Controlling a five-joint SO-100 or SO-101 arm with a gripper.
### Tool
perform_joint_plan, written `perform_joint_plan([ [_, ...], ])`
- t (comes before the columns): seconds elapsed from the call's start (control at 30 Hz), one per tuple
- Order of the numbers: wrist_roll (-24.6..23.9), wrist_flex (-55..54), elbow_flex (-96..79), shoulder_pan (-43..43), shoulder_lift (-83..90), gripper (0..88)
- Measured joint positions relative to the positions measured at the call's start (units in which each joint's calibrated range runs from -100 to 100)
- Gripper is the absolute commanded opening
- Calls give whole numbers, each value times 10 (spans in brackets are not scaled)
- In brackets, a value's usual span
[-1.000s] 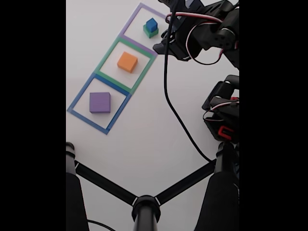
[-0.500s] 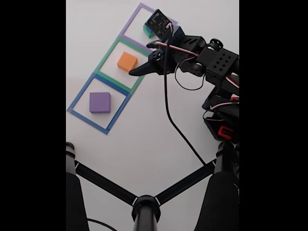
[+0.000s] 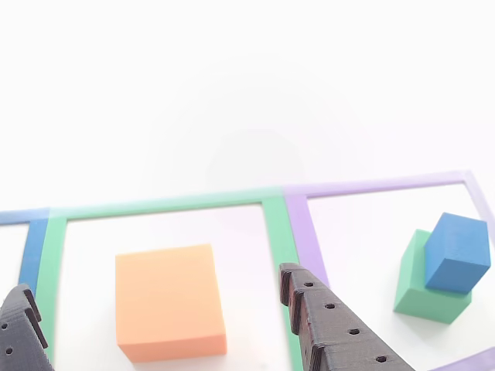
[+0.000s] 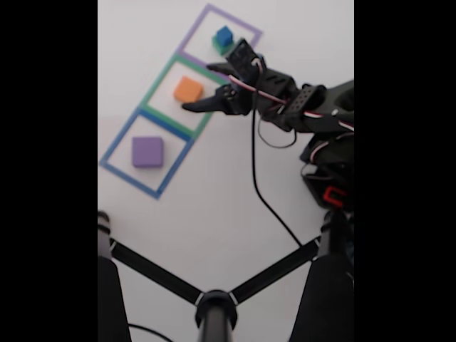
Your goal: Tower of hanoi
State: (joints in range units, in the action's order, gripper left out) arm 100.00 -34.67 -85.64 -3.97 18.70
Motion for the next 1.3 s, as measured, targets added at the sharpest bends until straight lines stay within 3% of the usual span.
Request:
perform_joint_plan([
  [0.4, 0, -194, 30, 0, -221, 376],
  [1.3, 0, -283, 117, 28, -382, 353],
])
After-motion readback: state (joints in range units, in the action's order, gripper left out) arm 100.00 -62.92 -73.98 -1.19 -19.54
